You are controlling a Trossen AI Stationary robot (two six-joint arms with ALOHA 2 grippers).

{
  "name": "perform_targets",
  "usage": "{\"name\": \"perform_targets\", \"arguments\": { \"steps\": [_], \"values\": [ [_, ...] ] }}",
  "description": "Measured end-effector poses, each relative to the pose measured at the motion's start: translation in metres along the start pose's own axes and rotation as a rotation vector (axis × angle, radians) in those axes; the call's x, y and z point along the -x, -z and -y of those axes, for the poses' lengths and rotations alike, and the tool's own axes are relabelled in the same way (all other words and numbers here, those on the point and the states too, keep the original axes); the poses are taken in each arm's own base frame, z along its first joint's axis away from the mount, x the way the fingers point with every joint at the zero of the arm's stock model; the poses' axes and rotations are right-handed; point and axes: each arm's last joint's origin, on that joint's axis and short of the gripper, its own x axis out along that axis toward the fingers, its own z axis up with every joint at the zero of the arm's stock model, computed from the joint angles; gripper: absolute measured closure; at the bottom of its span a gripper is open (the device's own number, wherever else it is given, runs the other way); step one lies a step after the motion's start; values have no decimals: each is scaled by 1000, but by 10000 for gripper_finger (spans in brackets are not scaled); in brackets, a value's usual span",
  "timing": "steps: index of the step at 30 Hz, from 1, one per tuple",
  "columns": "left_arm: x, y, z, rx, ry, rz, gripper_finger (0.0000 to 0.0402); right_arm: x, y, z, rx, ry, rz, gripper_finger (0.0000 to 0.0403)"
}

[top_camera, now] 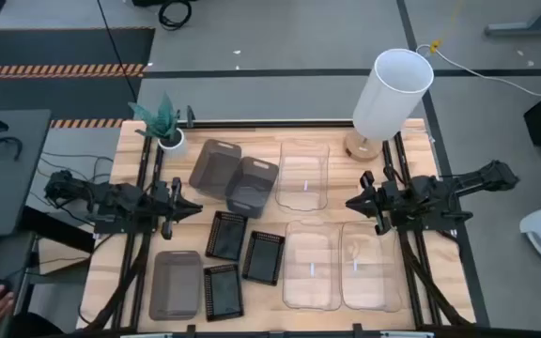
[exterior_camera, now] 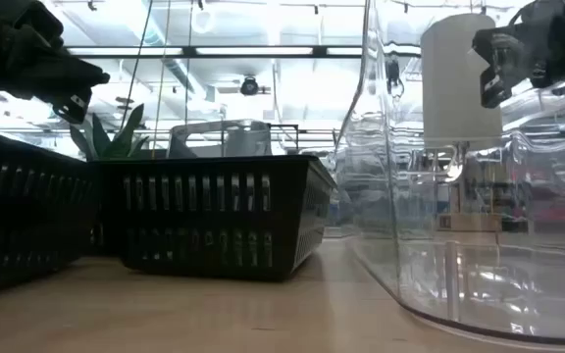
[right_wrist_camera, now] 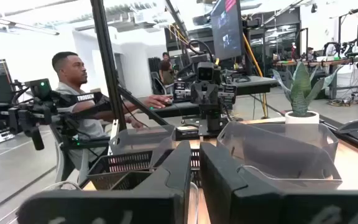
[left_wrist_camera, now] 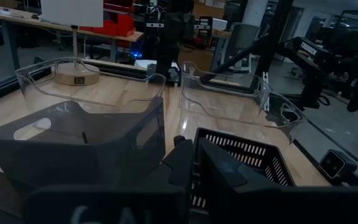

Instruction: Stack baskets by color

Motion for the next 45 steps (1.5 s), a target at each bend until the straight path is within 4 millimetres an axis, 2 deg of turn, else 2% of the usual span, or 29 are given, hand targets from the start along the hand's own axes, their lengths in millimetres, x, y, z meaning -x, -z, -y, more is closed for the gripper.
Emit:
{"name": "perform_targets", "arguments": {
  "steps": [45],
  "values": [
    [0, 0, 0, 0, 0, 0, 372, 0, 0, 0, 0, 0, 0, 362]
  ]
}}
